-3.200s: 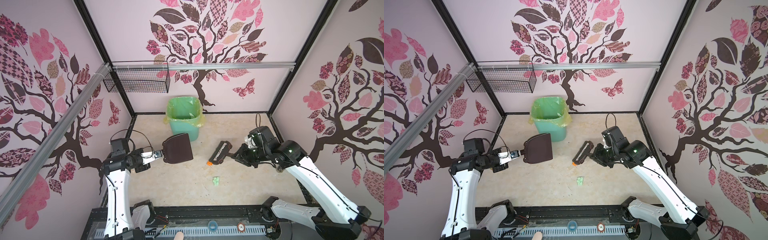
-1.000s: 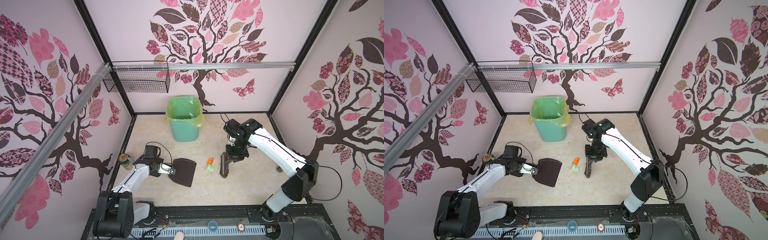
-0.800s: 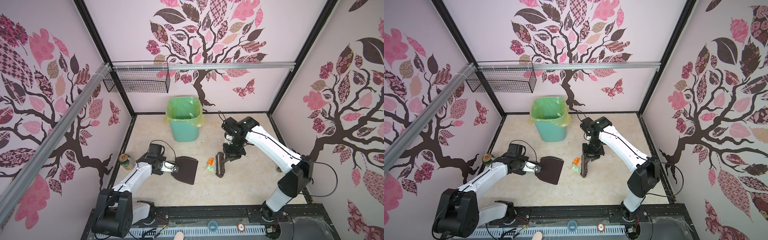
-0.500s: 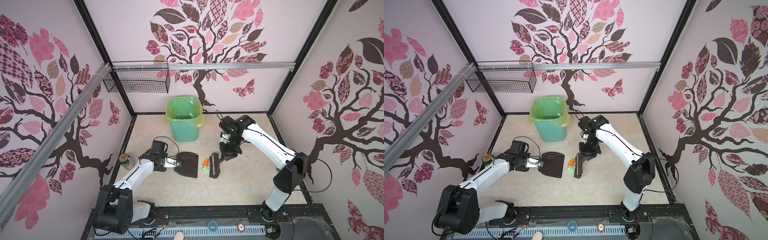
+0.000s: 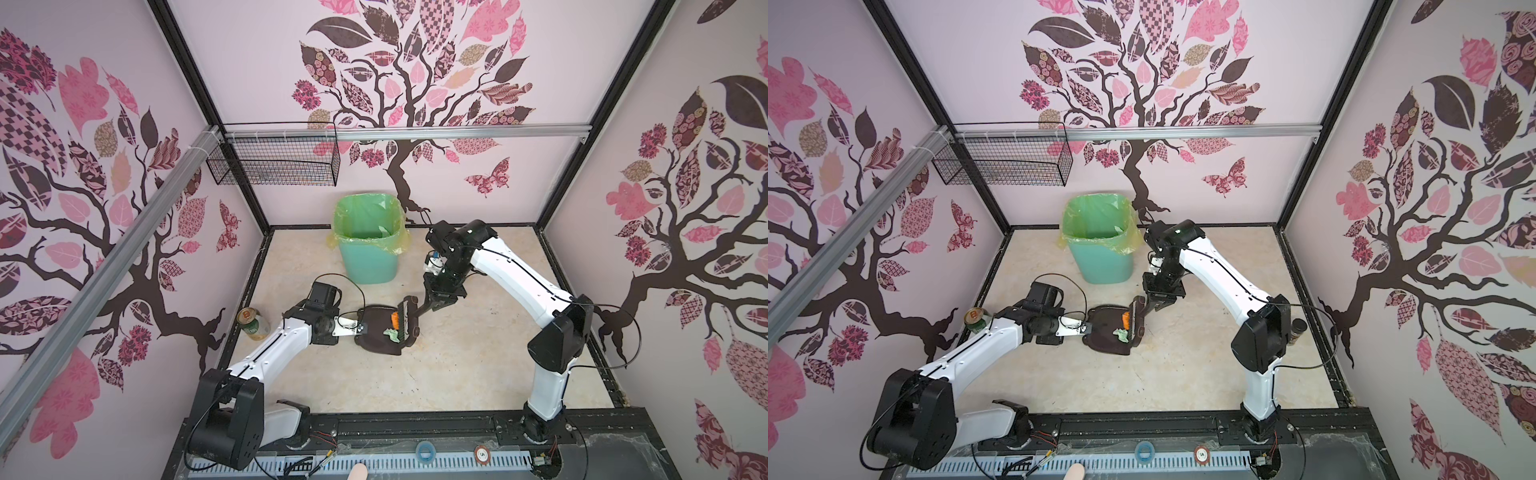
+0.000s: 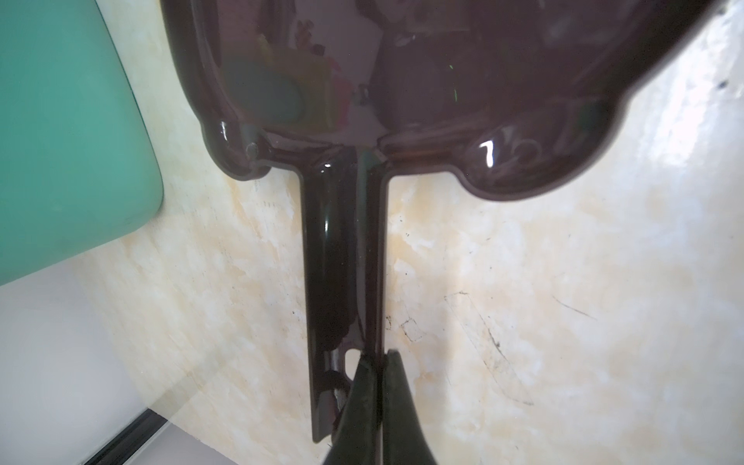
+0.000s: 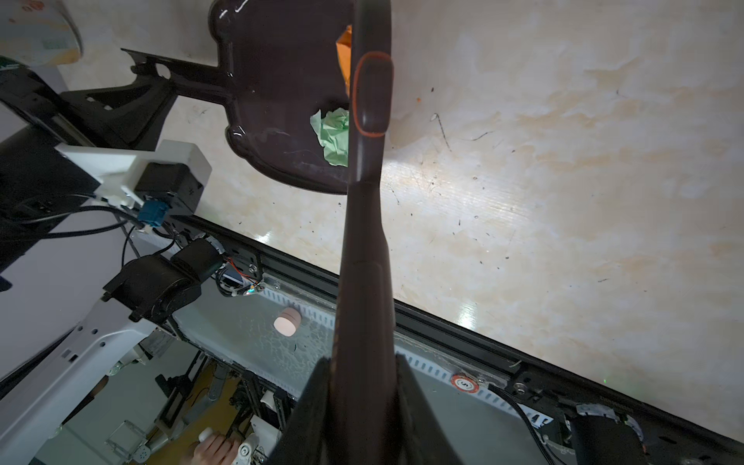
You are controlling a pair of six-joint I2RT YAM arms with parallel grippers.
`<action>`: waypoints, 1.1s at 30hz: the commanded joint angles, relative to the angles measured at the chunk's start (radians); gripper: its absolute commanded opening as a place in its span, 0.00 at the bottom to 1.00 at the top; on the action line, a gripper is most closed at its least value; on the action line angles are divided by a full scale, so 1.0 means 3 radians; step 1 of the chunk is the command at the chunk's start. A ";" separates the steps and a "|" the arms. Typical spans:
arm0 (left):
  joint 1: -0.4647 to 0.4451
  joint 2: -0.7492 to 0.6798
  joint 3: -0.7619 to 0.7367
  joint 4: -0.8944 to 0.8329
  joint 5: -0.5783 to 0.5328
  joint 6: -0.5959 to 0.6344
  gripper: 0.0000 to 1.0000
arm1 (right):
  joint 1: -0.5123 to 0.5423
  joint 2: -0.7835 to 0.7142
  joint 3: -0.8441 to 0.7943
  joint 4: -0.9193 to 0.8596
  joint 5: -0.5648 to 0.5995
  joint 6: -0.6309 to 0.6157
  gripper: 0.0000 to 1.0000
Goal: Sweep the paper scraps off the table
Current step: 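Push the scraps onto the dustpan with the brush while the left gripper holds it, then lift the loaded dustpan toward the green bin with the left gripper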
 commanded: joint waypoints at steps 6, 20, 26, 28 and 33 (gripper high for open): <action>-0.0006 0.0001 -0.0032 0.0143 0.0055 -0.0127 0.00 | 0.0028 -0.0101 0.0167 -0.0065 -0.0114 0.0108 0.00; 0.0284 -0.0305 -0.0038 0.0050 0.0625 -0.0333 0.00 | -0.0330 -0.0985 0.0144 -0.0067 0.0004 0.0314 0.00; 0.0474 -0.0734 0.0200 -0.0578 0.0717 -0.0092 0.00 | -0.0565 -0.1220 -0.0113 -0.0067 0.0013 0.0182 0.00; 0.0509 -0.0832 0.0320 -0.0811 0.0715 -0.0008 0.00 | -0.0593 -0.1225 -0.0141 -0.0069 0.0032 0.0131 0.00; 0.0577 -0.0933 0.0744 -0.1244 0.0755 0.0067 0.00 | -0.0610 -0.1186 -0.0190 -0.0060 0.0098 0.0028 0.00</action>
